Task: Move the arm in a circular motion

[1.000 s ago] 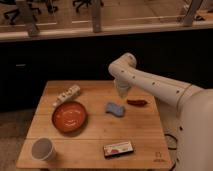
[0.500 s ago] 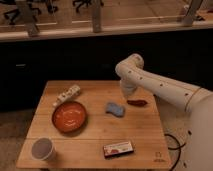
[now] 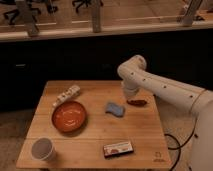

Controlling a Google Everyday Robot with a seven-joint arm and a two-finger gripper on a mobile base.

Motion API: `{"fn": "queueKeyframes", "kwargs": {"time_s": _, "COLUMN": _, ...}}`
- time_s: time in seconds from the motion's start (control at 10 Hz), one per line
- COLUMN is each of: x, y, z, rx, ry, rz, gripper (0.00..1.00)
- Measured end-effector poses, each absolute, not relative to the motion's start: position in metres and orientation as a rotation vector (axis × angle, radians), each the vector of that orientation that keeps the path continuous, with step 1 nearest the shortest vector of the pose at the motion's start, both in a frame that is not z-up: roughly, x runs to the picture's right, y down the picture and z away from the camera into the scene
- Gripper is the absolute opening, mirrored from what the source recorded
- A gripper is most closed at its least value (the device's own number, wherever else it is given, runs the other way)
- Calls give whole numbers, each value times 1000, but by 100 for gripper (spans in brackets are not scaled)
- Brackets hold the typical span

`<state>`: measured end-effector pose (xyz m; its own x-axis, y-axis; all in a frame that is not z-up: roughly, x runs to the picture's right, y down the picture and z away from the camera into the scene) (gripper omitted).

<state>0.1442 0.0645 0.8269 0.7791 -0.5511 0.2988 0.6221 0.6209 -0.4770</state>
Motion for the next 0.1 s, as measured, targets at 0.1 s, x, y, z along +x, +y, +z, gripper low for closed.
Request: {"fn": "queueKeyframes", "kwargs": {"time_s": 0.1, "x": 143, "y": 65, "z": 825, "rx": -596, "ry": -131, "rz": -682, "gripper": 0}}
